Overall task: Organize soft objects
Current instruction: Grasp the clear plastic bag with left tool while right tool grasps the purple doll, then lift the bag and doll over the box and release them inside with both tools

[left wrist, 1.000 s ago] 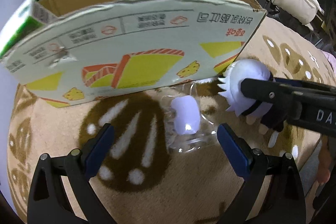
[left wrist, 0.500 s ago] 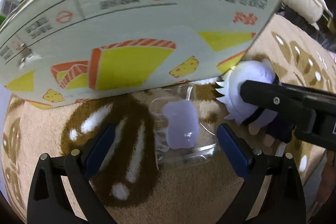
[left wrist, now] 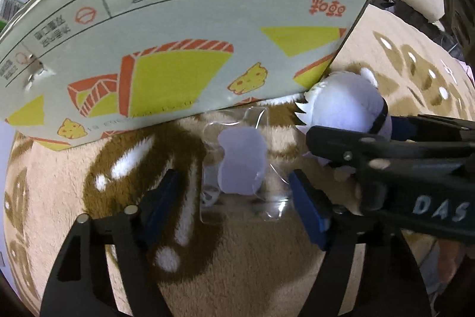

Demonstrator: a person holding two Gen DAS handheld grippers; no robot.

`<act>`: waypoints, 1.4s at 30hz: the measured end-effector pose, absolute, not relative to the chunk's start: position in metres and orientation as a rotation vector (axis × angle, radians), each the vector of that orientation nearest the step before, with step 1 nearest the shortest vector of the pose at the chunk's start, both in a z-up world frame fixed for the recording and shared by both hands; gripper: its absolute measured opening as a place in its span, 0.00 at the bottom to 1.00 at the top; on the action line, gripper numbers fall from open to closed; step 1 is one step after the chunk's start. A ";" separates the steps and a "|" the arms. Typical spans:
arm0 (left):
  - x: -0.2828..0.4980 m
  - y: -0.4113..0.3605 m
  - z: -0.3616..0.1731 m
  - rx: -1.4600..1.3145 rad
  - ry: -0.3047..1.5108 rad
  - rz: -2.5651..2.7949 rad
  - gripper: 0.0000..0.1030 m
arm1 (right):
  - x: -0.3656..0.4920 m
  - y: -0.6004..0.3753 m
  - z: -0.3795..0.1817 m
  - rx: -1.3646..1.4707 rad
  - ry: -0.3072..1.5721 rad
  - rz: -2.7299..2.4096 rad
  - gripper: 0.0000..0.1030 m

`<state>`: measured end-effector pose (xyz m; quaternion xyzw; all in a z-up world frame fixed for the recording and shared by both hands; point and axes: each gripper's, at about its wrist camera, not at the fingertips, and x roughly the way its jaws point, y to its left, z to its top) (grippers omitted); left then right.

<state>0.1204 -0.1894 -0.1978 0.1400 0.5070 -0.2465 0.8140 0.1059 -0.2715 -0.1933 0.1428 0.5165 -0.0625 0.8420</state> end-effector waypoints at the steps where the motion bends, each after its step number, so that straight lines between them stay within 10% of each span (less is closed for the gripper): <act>1: 0.120 -0.188 -0.197 0.291 1.083 -0.525 0.64 | 0.106 -0.271 -0.193 0.300 1.089 -0.134 0.64; 42: 0.043 -0.106 -0.051 0.237 0.572 -0.368 0.55 | 0.027 -0.231 -0.065 0.214 0.600 -0.012 0.62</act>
